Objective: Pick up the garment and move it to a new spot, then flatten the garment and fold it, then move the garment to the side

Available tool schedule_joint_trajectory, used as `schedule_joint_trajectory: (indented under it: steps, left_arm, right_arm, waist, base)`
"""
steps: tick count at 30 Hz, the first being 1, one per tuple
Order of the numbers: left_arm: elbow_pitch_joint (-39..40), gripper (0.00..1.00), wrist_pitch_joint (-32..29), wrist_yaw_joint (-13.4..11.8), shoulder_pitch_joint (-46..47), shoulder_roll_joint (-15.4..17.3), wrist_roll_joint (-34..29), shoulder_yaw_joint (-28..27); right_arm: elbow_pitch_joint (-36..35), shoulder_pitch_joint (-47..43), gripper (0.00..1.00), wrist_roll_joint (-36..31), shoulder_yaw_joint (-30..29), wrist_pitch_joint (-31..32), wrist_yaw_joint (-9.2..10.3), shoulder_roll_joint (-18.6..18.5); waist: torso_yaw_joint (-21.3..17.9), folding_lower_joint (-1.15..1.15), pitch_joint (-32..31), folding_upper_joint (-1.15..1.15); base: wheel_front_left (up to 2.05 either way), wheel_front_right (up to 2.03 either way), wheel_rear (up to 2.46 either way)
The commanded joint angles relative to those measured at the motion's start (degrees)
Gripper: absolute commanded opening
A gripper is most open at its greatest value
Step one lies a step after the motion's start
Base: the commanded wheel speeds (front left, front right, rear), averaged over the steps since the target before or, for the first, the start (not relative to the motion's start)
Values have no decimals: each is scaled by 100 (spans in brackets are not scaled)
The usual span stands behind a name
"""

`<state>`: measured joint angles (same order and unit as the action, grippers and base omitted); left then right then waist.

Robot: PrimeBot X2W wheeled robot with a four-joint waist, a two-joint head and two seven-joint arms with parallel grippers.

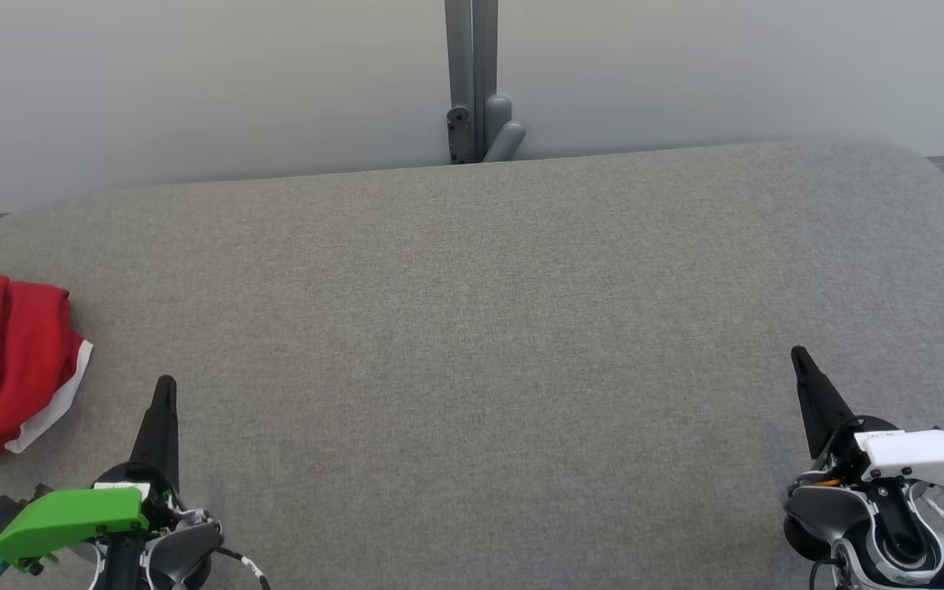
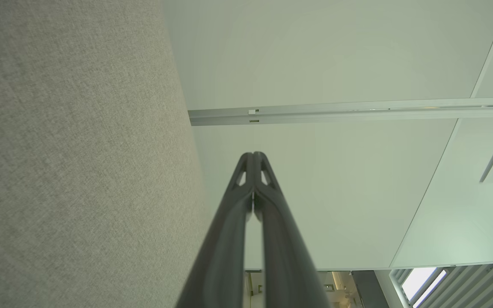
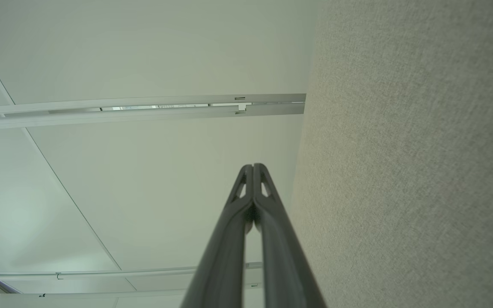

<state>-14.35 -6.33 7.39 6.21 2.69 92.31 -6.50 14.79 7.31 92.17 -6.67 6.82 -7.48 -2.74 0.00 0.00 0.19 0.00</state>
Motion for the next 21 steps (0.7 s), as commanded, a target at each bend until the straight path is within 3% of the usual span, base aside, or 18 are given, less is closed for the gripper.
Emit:
schedule_joint_trajectory:
  steps: [1,21]
  left_arm:
    - [20,0,-5,25,60,36,16,-11]
    - [19,0,-5,25,60,36,16,-11]
  right_arm:
    - [-22,-70,0,30,-10,21,-2,-26]
    - [-22,-70,0,30,-10,21,-2,-26]
  waist:
    - [0,0,0,0]
    - [0,0,0,0]
  base:
    - [0,0,0]
    - [0,0,0]
